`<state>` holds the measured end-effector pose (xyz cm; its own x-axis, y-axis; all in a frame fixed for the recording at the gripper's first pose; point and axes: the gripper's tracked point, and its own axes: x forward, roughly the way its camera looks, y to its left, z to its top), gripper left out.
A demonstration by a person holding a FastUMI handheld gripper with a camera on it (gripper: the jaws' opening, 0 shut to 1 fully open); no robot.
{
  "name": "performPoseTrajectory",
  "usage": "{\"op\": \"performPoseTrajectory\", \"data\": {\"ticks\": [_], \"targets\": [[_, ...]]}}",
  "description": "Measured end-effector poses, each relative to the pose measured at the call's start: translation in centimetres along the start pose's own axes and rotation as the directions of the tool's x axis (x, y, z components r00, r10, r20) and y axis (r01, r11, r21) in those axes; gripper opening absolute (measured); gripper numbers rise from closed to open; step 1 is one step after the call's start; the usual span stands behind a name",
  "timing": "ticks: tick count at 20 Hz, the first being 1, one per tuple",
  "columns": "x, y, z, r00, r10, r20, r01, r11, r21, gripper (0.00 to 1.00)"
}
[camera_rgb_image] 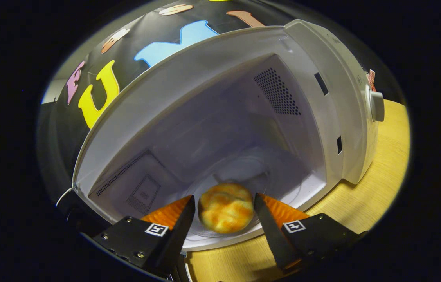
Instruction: Open the microwave, put the food inside, and close the microwave door.
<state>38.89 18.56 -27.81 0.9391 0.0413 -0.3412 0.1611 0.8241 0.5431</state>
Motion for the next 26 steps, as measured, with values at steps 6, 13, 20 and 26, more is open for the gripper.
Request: {"op": "performPoseTrajectory", "data": {"ticks": [6,13,20,26], "targets": [[-3.2,0.5,0.6,0.999,0.042,-0.017,-0.044,0.994,-0.103,0.97],[-13.0,3.3,3.9,0.988,0.154,-0.004,-0.15,0.959,-0.24,0.97],[-22.7,3.6,6.7,0.978,0.204,0.041,-0.176,0.918,-0.356,0.97],[-29.8,4.8,7.0,0.962,0.268,0.059,-0.211,0.859,-0.466,0.97]]}}
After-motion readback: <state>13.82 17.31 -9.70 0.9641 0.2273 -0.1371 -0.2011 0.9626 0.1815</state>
